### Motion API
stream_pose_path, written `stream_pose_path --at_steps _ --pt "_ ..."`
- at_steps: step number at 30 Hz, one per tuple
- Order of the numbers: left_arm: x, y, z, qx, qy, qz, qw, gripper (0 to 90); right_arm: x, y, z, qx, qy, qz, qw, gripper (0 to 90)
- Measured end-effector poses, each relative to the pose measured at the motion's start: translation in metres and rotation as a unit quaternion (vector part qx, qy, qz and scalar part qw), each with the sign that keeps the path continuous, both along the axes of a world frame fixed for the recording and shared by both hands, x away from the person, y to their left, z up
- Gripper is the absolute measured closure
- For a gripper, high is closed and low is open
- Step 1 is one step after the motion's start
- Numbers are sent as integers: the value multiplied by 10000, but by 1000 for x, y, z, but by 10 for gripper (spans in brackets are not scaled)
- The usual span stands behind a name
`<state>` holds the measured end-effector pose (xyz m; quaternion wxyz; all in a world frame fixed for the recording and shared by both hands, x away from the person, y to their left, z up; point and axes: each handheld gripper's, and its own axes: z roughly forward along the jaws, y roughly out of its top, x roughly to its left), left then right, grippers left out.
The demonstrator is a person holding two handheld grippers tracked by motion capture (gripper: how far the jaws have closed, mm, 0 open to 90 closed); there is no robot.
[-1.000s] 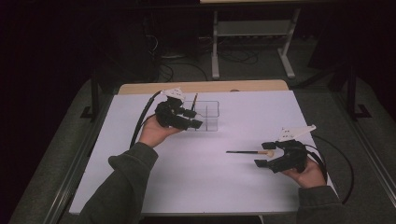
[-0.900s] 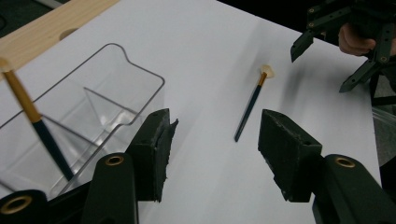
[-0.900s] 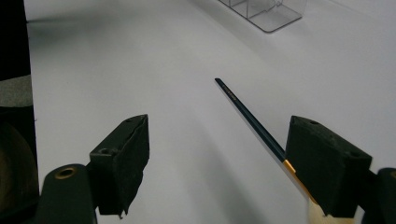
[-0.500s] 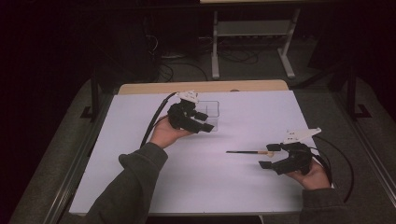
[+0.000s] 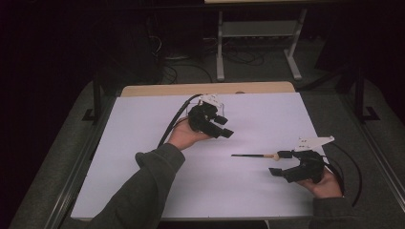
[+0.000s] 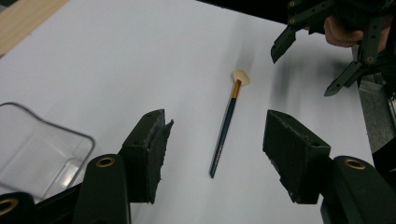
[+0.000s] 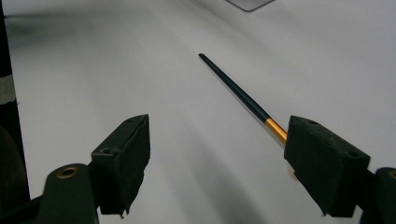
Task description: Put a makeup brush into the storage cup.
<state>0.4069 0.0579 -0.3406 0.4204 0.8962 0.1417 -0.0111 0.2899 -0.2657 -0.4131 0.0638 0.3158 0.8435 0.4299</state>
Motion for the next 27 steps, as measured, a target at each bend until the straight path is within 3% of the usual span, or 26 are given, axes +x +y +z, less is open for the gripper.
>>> stream_pose_path --at_steps 13,18,27 --pt "2 -39 -12 325 -5 -300 9990 410 1 -5 -2 35 30 -19 10000 214" --pt "2 -55 -17 574 -6 -485 9972 415 2 -5 -4 3 27 5 10000 213" --pt "3 -78 -27 771 -55 -650 9949 427 2 -8 -4 17 20 17 10000 213"
